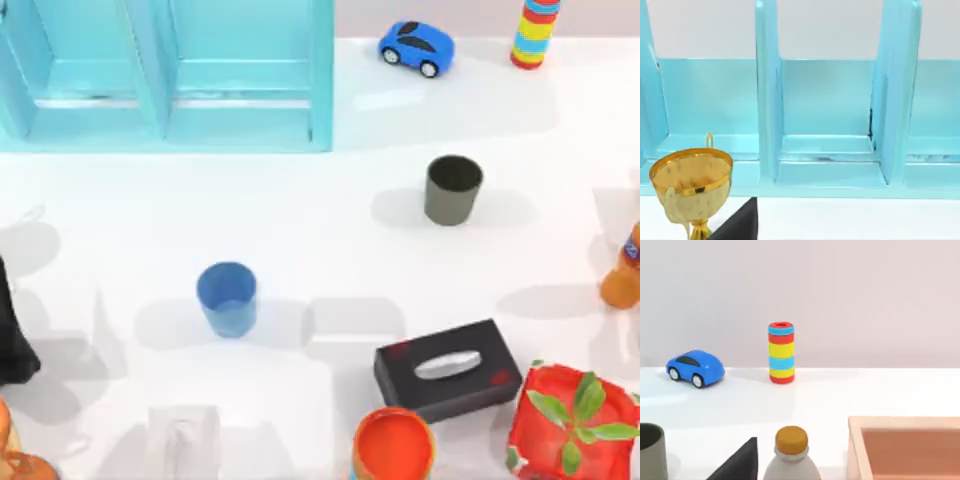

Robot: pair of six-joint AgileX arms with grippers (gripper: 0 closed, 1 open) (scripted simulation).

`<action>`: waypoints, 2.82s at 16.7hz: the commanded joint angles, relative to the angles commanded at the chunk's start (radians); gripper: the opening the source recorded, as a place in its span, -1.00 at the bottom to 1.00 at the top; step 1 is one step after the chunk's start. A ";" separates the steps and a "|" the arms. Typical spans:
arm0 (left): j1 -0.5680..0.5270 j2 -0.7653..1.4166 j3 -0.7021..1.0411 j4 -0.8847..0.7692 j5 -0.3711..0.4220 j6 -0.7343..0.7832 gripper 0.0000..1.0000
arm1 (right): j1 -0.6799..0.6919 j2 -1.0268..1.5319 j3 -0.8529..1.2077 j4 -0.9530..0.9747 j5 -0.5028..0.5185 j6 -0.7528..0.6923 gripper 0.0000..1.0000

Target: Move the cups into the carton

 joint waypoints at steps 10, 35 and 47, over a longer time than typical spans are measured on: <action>0.000 0.000 0.000 0.000 0.000 0.000 1.00 | 0.171 0.292 0.327 -0.203 -0.046 0.097 1.00; 0.000 0.000 0.000 0.000 0.000 0.000 1.00 | 0.929 2.248 2.316 -1.380 0.066 0.844 1.00; 0.000 0.000 0.000 0.000 0.000 0.000 1.00 | 0.934 2.469 2.489 -1.474 0.169 0.948 1.00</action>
